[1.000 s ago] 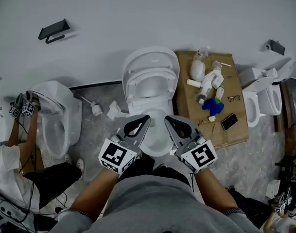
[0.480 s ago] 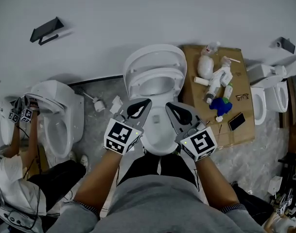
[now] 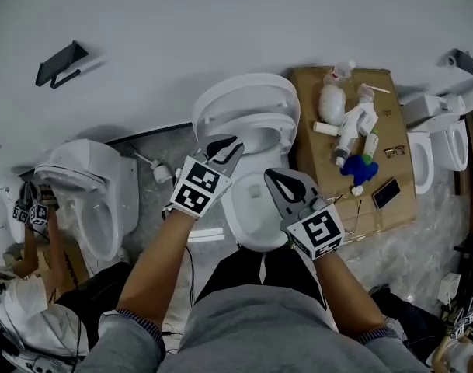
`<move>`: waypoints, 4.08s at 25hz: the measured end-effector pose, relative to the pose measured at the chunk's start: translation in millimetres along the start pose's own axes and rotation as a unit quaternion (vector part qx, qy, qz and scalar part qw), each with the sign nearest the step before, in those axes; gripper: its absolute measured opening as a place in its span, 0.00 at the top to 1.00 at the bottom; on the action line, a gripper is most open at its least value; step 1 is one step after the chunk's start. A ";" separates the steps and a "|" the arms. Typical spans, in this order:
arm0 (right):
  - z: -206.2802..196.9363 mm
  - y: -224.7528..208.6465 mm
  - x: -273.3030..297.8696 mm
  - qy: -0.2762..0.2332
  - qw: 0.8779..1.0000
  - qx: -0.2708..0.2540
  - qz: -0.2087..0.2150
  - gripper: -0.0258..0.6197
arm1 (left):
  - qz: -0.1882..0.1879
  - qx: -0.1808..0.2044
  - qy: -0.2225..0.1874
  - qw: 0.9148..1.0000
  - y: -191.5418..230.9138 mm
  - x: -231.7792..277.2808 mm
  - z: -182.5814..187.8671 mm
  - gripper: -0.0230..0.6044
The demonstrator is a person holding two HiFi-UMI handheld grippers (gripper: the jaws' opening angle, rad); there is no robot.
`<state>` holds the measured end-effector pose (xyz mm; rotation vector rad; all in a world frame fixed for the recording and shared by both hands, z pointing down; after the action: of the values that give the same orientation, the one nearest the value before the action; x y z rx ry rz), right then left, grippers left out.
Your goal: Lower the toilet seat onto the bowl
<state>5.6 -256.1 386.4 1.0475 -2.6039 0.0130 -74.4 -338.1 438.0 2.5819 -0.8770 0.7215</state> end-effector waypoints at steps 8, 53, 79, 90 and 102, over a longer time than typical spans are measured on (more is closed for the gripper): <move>-14.9 -9.0 8.1 0.013 1.000 0.006 0.003 0.94 | -0.018 0.060 0.116 0.991 17.4 43.5 2.3 0.79; -54.5 8.3 -47.7 0.041 0.997 0.048 -0.040 0.94 | -0.008 0.203 0.228 0.952 14.7 106.8 -18.9 0.81; -68.0 32.2 -96.8 0.040 0.996 0.059 -0.045 0.94 | 0.001 0.226 0.251 0.941 -43.1 84.8 -47.7 0.81; -79.3 32.6 -119.4 0.041 0.997 0.058 -0.016 0.94 | 0.013 0.220 0.266 0.938 -69.7 77.8 -62.7 0.80; -81.7 46.3 -135.6 0.040 0.998 0.052 0.004 0.94 | 0.005 0.217 0.274 0.937 -95.7 64.5 -81.0 0.80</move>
<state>90.3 -120.6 427.1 1.0482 -2.5584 0.1919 1.5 -259.9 527.5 2.4896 -0.5952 1.6938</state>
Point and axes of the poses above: the fingertips, and each gripper's own axes: x forward along the fingers, y to its left, z out of its top, the point moved 3 cm from there along -x, backward along the fingers, and after that the axes turned 10 degrees about -x, right-handed, at the moved point
